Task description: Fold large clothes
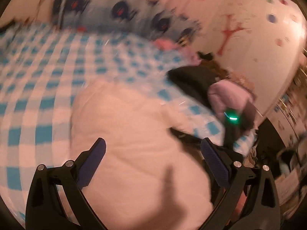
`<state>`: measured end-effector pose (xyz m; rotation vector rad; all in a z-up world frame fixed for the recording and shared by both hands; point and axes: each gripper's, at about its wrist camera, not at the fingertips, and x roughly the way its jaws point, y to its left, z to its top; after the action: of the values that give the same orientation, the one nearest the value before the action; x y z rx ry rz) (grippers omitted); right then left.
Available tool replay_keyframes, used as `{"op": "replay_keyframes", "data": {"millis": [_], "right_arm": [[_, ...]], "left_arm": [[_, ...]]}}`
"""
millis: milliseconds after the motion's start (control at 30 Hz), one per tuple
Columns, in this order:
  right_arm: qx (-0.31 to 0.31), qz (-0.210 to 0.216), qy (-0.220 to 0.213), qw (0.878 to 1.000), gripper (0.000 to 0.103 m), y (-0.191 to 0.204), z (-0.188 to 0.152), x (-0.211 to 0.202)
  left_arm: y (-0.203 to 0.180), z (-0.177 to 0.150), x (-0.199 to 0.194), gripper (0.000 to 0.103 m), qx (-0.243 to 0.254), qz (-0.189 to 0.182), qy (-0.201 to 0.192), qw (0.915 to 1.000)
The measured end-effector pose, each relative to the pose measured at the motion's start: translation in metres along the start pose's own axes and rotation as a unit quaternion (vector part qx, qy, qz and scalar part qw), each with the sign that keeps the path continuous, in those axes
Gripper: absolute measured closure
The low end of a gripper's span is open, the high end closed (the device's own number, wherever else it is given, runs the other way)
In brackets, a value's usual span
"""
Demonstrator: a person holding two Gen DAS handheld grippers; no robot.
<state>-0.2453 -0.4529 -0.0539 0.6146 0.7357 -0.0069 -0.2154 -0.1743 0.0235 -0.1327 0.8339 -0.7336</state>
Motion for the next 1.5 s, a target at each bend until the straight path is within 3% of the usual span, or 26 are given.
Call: {"op": "replay_keyframes", "data": {"millis": [67, 167, 233, 300, 400, 467, 567, 633, 700, 867, 900, 967, 1067, 1200, 1267, 1367, 1433, 1500], "right_arm": [[-0.005, 0.005, -0.007, 1.000, 0.007, -0.004, -0.004, 0.007], [-0.002, 0.008, 0.008, 1.000, 0.007, -0.008, -0.002, 0.023], [-0.005, 0.012, 0.029, 0.999, 0.007, -0.007, 0.004, 0.021], [0.003, 0.015, 0.048, 0.999, 0.007, -0.004, 0.012, 0.005], [-0.019, 0.001, 0.019, 1.000, 0.007, 0.009, 0.017, -0.040], [-0.036, -0.010, 0.027, 0.999, 0.007, 0.017, 0.013, -0.054], [-0.056, -0.051, 0.068, 0.995, 0.007, 0.018, 0.001, -0.037], [-0.030, -0.038, 0.080, 0.996, 0.007, 0.003, -0.007, -0.023], [-0.013, -0.029, 0.077, 0.997, 0.007, -0.004, -0.008, -0.018], [0.008, -0.011, 0.051, 0.999, 0.006, -0.007, -0.018, -0.019], [0.017, -0.005, 0.037, 0.999, 0.005, -0.006, -0.023, -0.020], [0.033, 0.003, 0.018, 0.999, 0.005, -0.002, -0.029, -0.019], [0.049, 0.040, 0.006, 0.998, 0.005, 0.022, -0.027, -0.006], [0.005, 0.098, 0.028, 0.995, 0.005, 0.110, -0.010, 0.054], [-0.043, 0.096, 0.043, 0.994, 0.006, 0.162, -0.002, 0.090], [-0.103, 0.066, 0.090, 0.988, 0.005, 0.212, -0.005, 0.148], [-0.101, 0.072, 0.125, 0.984, 0.005, 0.215, -0.012, 0.181], [-0.108, 0.066, 0.125, 0.984, 0.005, 0.211, -0.015, 0.180]], "left_arm": [[0.018, -0.009, 0.033, 0.008, -0.014, 0.006, 0.050, 0.9986], [0.012, -0.022, 0.048, 0.008, 0.035, 0.040, 0.064, 0.9965], [0.012, -0.020, 0.043, 0.008, 0.034, 0.035, 0.067, 0.9966], [0.016, -0.016, 0.023, 0.008, 0.021, 0.023, 0.051, 0.9982], [0.031, -0.014, -0.013, 0.008, -0.008, 0.022, 0.011, 0.9997], [0.056, -0.016, -0.032, 0.008, -0.041, 0.032, -0.010, 0.9986], [0.102, -0.024, -0.028, 0.008, -0.133, 0.031, 0.017, 0.9904], [0.126, -0.037, -0.021, 0.008, -0.193, 0.019, 0.035, 0.9803], [0.136, -0.047, -0.011, 0.008, -0.218, 0.000, 0.052, 0.9746], [0.110, -0.063, 0.023, 0.008, -0.209, -0.088, 0.075, 0.9709], [0.094, -0.060, 0.023, 0.008, -0.176, -0.064, 0.070, 0.9798], [0.083, -0.056, 0.020, 0.008, -0.157, -0.072, 0.068, 0.9827], [0.086, -0.042, -0.001, 0.008, -0.134, -0.062, 0.040, 0.9883], [0.133, -0.010, -0.052, 0.008, -0.132, -0.012, -0.019, 0.9910], [0.167, 0.002, -0.074, 0.008, -0.140, 0.017, -0.035, 0.9894], [0.236, 0.000, -0.083, 0.008, -0.169, 0.076, -0.006, 0.9827], [0.275, -0.014, -0.079, 0.007, -0.212, 0.066, 0.026, 0.9747], [0.283, -0.019, -0.088, 0.007, -0.204, 0.060, 0.016, 0.9770]]}}
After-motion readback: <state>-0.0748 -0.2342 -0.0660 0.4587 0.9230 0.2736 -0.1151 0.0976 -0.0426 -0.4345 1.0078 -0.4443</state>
